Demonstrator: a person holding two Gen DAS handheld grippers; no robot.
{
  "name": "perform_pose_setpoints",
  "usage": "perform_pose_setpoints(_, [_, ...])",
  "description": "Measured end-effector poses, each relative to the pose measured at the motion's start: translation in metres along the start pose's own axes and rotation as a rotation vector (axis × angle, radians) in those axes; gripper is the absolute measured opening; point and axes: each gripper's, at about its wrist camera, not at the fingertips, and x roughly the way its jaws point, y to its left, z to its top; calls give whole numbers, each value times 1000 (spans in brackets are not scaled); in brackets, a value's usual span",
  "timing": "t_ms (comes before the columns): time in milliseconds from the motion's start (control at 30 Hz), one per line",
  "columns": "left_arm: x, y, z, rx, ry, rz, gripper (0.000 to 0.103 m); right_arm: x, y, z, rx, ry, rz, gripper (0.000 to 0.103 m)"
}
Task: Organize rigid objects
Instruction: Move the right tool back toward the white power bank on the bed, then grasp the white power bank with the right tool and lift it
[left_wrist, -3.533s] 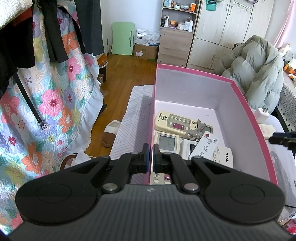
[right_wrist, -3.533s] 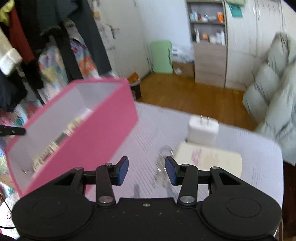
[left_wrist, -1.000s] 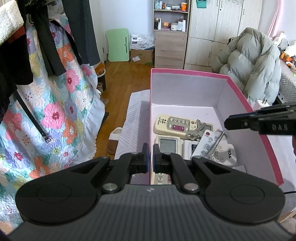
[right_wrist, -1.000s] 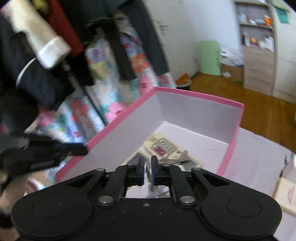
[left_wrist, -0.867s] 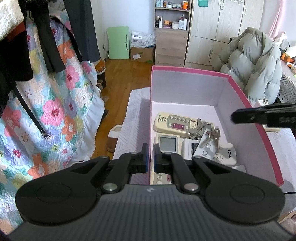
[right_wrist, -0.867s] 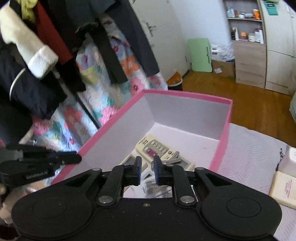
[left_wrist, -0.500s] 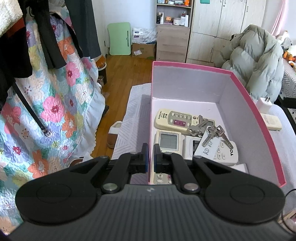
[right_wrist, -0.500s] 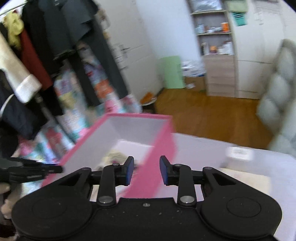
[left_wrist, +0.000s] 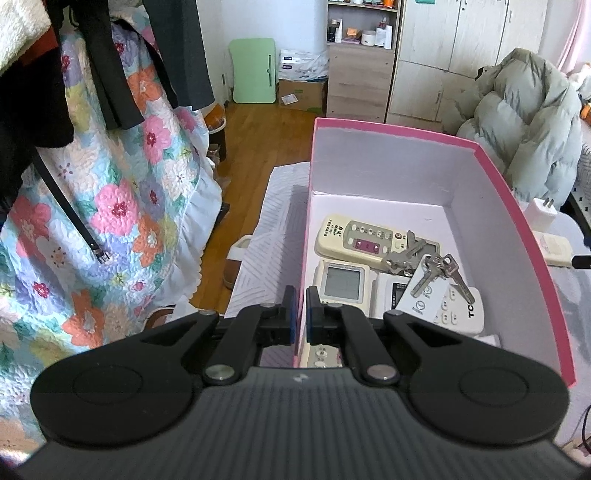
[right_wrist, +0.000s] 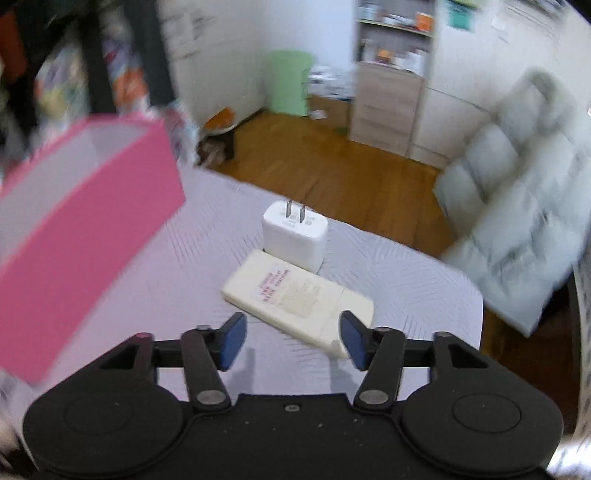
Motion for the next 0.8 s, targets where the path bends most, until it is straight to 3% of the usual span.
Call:
perform_pose_setpoints(200, [2, -1, 4, -6, 15, 18, 4, 42, -14, 16, -263, 140, 128, 73])
perform_pose_setpoints(267, [3, -1, 6, -16, 19, 18, 4, 53, -15, 27, -329, 145, 125, 79])
perform_pose_setpoints(433, [3, -6, 8, -4, 31, 40, 4, 77, -29, 41, -210, 198, 253, 83])
perform_pose_setpoints(800, [3, -8, 8, 12, 39, 61, 4, 47, 0, 9, -29, 183, 130, 63])
